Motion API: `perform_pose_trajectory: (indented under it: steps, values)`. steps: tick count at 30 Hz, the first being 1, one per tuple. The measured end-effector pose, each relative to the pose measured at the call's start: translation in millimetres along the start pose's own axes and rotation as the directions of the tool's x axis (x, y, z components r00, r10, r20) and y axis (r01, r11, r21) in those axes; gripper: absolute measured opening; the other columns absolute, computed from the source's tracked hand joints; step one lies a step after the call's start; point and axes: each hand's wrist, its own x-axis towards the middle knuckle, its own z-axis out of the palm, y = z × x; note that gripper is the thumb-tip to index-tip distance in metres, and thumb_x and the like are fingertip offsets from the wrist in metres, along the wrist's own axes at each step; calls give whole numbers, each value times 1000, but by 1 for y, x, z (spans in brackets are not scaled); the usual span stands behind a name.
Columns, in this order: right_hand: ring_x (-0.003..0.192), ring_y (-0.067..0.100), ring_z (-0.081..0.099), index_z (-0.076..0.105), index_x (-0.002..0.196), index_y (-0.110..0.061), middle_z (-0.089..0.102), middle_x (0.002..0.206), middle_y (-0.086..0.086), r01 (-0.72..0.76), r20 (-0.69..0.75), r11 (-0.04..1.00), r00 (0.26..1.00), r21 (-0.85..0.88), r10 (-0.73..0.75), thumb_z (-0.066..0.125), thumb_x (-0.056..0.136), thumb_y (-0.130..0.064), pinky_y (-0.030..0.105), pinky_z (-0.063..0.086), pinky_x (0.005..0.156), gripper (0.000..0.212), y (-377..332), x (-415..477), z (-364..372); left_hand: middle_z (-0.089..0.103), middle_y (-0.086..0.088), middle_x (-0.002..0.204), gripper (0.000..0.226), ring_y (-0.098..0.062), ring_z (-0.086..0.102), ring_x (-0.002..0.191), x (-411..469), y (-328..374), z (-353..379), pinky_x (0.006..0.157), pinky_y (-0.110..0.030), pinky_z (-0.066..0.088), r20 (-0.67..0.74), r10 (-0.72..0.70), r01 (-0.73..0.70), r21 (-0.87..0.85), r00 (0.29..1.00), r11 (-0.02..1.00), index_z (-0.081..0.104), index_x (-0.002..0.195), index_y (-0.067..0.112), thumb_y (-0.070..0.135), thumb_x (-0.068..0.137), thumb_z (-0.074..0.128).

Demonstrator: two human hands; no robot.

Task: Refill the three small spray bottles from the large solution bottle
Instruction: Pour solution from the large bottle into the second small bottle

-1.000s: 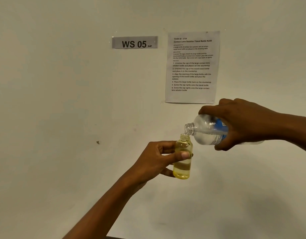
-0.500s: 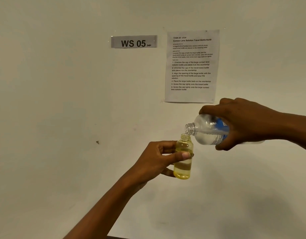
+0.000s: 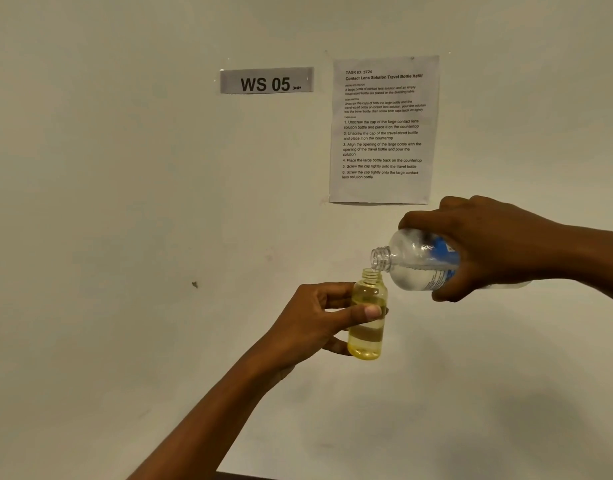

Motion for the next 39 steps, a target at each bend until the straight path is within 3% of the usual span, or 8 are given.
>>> perform_pose_trajectory:
  steps: [18,24,32,39]
  values:
    - [88,10,41,31,124,-39,49,107,-6,-5,13,1000,1000,11,5,73,62,-52,26,46,80,76,0,0,0,73,-2,103,24,-16,71,91,0,0,-1,63,-26,58,-6,-5,5,-3,1000,1000,67,104,24,23,80,67]
    - [86,8,39,32,124,-37,44,99,-10,3,4,1000,1000,12,-3,73,63,-52,24,43,78,76,-1,-1,-1,72,-3,105,26,-17,71,92,-1,0,-1,64,-26,58,-10,-6,6,12,1000,1000,67,107,22,23,81,67]
    - [89,11,41,31,124,-38,49,108,-5,-9,17,1000,1000,12,8,73,62,-52,27,46,80,76,-1,0,-2,74,1,100,23,-14,71,90,-1,1,-1,61,-24,57,-2,3,-3,-2,1000,1000,68,101,27,26,77,67]
    - [85,9,39,33,123,-37,46,99,-9,3,7,1000,1000,9,-3,73,62,-52,25,45,77,75,-1,0,-2,74,1,100,21,-14,71,90,-1,2,-2,63,-26,58,5,2,-2,2,1000,1000,68,103,24,20,82,66]
